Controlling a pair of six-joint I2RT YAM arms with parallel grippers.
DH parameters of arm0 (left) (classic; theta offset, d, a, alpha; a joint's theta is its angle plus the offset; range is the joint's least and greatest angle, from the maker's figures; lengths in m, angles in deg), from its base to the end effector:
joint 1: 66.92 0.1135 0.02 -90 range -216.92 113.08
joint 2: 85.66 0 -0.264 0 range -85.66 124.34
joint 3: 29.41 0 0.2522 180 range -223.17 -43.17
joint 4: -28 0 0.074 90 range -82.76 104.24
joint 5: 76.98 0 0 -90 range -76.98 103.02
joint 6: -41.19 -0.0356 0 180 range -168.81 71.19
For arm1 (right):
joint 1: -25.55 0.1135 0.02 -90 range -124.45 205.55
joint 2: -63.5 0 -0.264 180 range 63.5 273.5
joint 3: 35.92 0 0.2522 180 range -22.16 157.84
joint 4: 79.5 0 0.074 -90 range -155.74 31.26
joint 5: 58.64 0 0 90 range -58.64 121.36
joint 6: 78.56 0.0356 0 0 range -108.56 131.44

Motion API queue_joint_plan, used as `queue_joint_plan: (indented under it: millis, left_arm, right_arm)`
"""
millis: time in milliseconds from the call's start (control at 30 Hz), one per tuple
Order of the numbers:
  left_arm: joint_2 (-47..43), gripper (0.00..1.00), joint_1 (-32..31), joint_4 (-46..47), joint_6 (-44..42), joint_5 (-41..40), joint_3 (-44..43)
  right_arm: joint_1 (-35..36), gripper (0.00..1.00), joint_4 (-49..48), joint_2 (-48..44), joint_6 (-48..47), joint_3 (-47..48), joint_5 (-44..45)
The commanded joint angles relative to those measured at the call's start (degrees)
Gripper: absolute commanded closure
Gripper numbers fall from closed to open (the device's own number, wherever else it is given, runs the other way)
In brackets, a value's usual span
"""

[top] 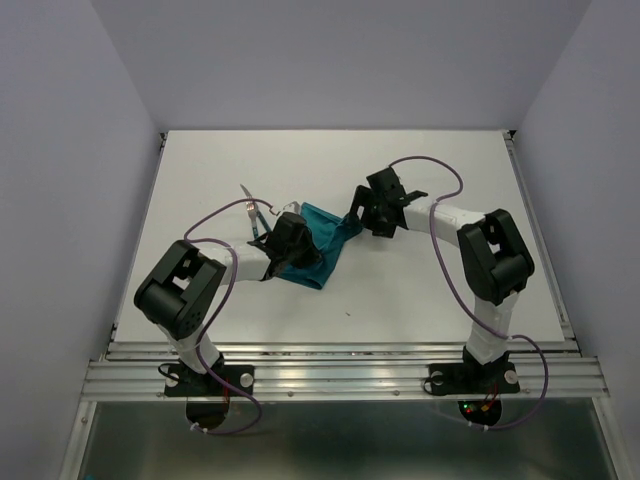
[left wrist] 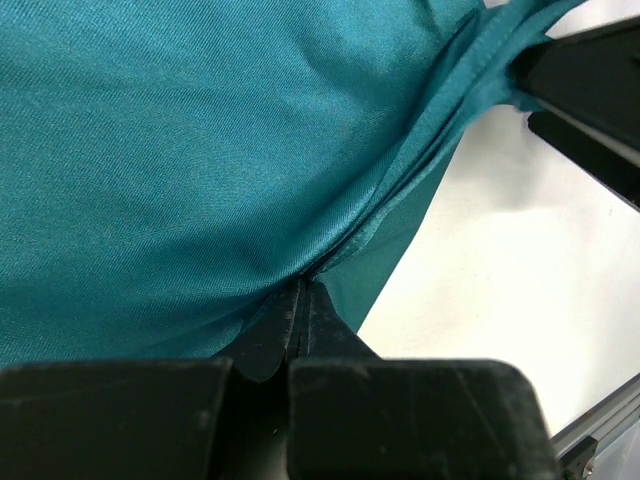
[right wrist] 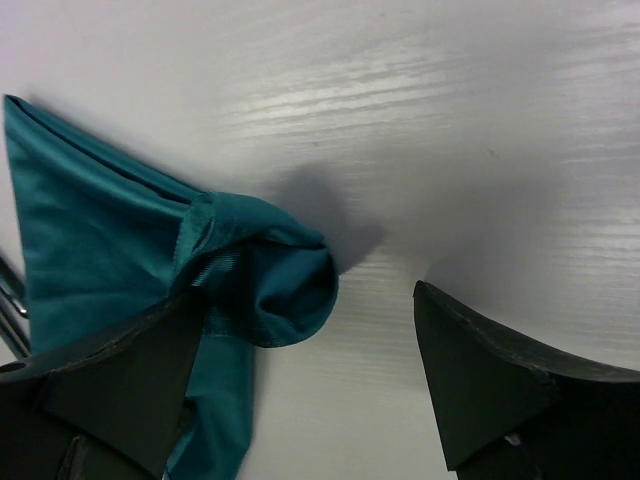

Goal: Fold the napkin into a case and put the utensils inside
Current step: Fold the 2/3-rectangle-folded napkin at the center of the board.

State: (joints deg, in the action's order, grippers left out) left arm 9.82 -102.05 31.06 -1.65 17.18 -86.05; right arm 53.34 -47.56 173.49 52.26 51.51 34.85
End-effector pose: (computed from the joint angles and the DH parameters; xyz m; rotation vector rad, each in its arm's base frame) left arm 0.2688 -0.1923 0.1541 -0.2016 2.3278 -0.8508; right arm 0.3609 0.1877 0.1757 0.3162 2.5485 0.3987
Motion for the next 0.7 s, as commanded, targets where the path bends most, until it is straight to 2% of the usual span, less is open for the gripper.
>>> queue_joint_plan:
  millis: [0,233,667]
  left_arm:
    - [-1.7,1.0,0.2,0.1,-0.9,0.1,-1.9]
    - [-1.6,1.0,0.2,0.1,-1.0,0.2,-2.0]
    - [-1.9,1.0,0.2,0.1,-1.0,0.3,-2.0]
  right_arm:
    - [0.2,0.1,-8.1,-2.7,4.6,-0.4,-3.0]
    - [0.2,0.09,-11.0,-5.5,8.2,-3.4,-0.1]
    - [0.2,0.09,-11.8,-1.9,10.2,-0.7,-2.2]
